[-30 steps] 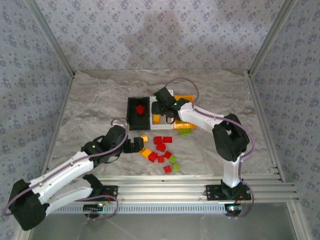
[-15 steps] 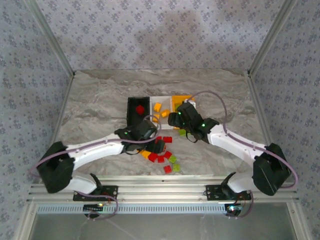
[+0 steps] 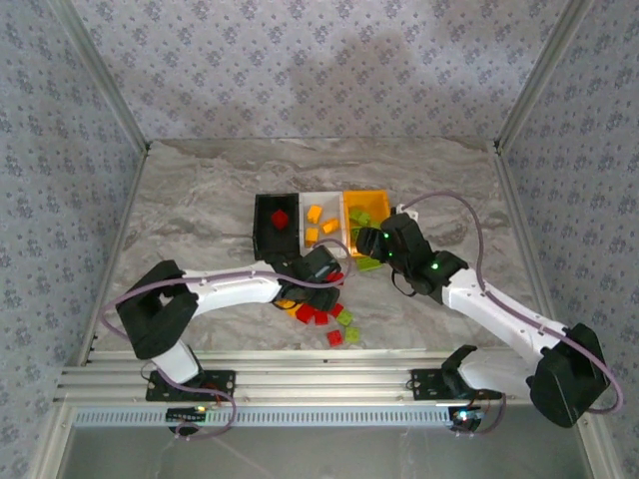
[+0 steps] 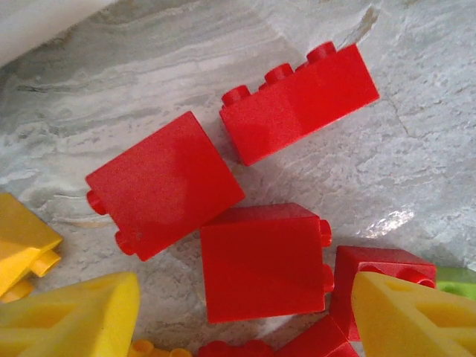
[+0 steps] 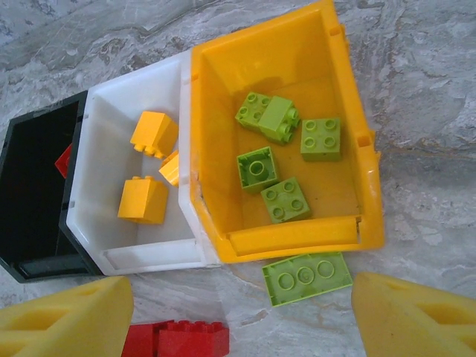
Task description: Sort the legos into containers by color
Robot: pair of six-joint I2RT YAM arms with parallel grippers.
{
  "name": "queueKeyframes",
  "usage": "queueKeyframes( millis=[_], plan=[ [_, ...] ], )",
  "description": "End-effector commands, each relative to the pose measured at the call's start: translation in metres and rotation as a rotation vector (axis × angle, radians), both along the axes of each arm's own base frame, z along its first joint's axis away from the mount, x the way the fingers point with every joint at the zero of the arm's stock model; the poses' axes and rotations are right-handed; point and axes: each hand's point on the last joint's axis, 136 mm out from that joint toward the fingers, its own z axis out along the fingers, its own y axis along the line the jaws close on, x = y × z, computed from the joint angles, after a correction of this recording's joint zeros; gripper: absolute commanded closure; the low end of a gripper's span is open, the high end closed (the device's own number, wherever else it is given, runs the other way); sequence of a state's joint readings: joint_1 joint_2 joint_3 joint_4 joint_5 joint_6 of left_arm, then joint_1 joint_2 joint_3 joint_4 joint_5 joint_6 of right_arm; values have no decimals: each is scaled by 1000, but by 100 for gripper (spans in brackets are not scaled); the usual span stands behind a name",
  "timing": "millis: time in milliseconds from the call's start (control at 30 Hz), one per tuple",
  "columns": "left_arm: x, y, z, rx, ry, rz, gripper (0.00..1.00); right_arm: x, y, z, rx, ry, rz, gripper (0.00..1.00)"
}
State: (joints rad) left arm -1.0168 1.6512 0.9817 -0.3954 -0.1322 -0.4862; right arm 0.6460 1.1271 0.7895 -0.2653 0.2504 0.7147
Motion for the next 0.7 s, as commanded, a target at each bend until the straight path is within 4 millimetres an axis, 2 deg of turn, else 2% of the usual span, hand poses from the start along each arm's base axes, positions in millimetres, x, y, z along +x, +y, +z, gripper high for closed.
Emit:
queueKeyframes(
  millis=[0,367,533,667],
  plan=[
    [4,-5,3,31,-19,-20,28,-3,-13,0,0,4,-35,21],
    [0,-5,-12,64,9,-28,43,-2,-21,0,15,-5,-54,20],
    [1,-3,2,31,-16,-15,59,-2,-22,1,16,-7,-59,20],
    [1,3,30,-33,-63,13,61,-2,-23,1,17,-6,-62,20]
  ],
)
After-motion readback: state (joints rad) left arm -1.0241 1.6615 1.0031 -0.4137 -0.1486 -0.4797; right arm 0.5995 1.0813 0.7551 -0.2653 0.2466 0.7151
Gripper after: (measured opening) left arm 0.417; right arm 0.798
